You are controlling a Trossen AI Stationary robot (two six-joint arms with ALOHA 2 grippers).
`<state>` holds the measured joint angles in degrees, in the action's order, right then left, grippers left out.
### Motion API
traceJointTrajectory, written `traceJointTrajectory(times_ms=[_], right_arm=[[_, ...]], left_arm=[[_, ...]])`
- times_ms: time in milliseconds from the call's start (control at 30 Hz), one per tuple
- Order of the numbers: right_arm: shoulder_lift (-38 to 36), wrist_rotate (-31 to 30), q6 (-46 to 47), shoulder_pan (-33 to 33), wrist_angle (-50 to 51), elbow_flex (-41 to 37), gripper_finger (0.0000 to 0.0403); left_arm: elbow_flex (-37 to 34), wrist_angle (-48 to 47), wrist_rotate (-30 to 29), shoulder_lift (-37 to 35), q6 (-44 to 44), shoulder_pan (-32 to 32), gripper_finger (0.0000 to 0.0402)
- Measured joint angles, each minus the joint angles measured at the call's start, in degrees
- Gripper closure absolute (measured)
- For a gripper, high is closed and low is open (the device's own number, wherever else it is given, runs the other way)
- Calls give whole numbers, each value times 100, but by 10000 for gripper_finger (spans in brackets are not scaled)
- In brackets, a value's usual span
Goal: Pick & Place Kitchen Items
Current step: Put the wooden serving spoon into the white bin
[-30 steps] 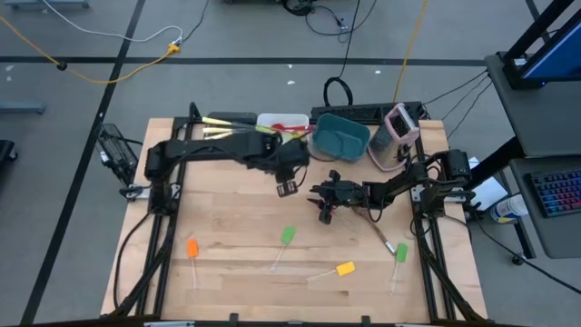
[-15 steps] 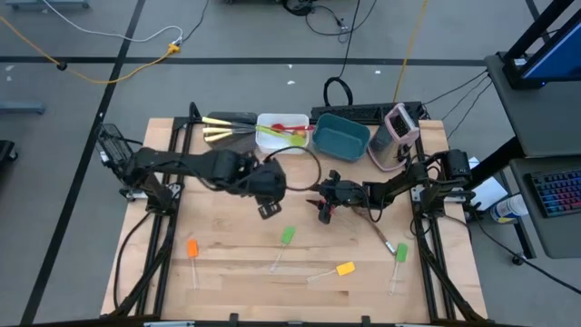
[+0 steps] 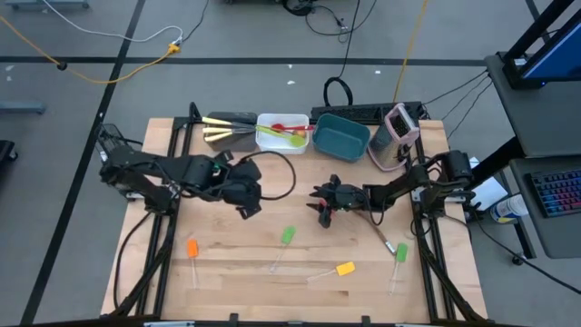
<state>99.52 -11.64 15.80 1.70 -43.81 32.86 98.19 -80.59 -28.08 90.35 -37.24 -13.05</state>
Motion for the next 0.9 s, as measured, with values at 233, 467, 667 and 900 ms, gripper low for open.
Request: traceJointTrajectory(times_ms=[233,467,667,900], right_arm=[[-1085,-57,52,366,1180,2,232],[-2430,-476,819,933,3608,7,232],[-3388,-476,2028,1450,5773,7,232],[-3744,-201,3882,2055,7748,5,232]], left_arm=[[-1674,1440,21,-983,-149,34,266],[-2635,2474,64,-1654,120,103,266],[-2732,2556,71,-1729,303,257,266],[-2732,2567,77,-1727,357,329,266]])
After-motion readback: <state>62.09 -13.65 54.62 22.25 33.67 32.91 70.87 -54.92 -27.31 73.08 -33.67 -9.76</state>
